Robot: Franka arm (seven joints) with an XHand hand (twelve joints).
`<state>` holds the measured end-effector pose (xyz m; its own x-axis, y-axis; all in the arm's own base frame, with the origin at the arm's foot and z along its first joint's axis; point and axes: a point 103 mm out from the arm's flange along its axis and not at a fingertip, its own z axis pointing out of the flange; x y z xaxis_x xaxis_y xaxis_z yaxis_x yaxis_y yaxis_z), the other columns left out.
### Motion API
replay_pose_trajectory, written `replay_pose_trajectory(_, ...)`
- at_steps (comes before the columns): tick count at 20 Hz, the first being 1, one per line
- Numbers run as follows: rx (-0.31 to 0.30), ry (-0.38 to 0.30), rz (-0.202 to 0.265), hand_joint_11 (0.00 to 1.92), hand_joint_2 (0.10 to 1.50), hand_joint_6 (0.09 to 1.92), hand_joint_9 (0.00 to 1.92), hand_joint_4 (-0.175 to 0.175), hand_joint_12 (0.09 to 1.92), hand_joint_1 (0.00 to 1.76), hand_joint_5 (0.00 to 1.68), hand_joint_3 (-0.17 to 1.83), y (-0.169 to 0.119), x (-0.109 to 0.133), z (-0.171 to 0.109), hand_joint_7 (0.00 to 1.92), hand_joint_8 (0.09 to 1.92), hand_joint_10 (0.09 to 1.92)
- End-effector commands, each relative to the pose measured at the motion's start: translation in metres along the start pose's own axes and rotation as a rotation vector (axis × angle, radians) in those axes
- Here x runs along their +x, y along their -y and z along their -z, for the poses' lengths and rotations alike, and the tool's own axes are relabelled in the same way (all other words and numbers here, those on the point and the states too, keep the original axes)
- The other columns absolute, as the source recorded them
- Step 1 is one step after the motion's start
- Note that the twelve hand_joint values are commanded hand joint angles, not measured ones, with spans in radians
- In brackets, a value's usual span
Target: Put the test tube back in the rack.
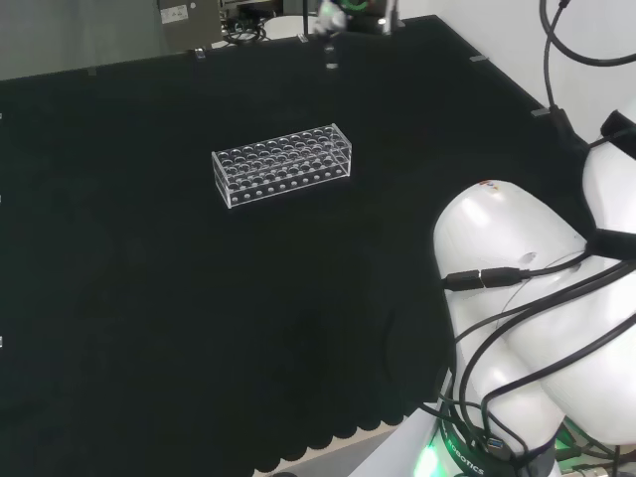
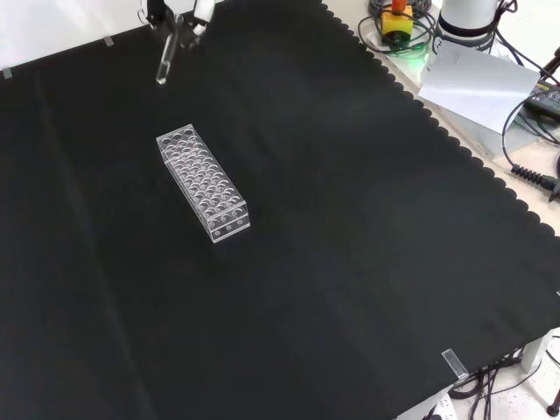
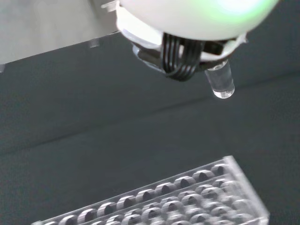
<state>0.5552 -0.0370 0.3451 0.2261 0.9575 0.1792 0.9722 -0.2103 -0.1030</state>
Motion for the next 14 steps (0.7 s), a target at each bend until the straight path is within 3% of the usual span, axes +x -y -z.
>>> replay_pose_trajectory(1,0.052,-0.058,0.115,1.17,0.64,0.49,1.36,-0.175,0.92,1.43,1.33,0.60,-0.005,0.059,-0.026,1.42,0.58,0.35)
replay_pose_trajectory(11,0.116,-0.035,0.118,1.17,0.64,0.49,1.36,-0.175,0.92,1.43,1.33,0.60,-0.017,0.071,-0.050,1.42,0.59,0.35)
replay_pose_trajectory(14,0.140,-0.040,0.112,1.17,0.83,0.50,1.30,-0.175,0.93,1.42,1.29,0.27,-0.020,0.071,-0.062,1.61,0.50,0.50)
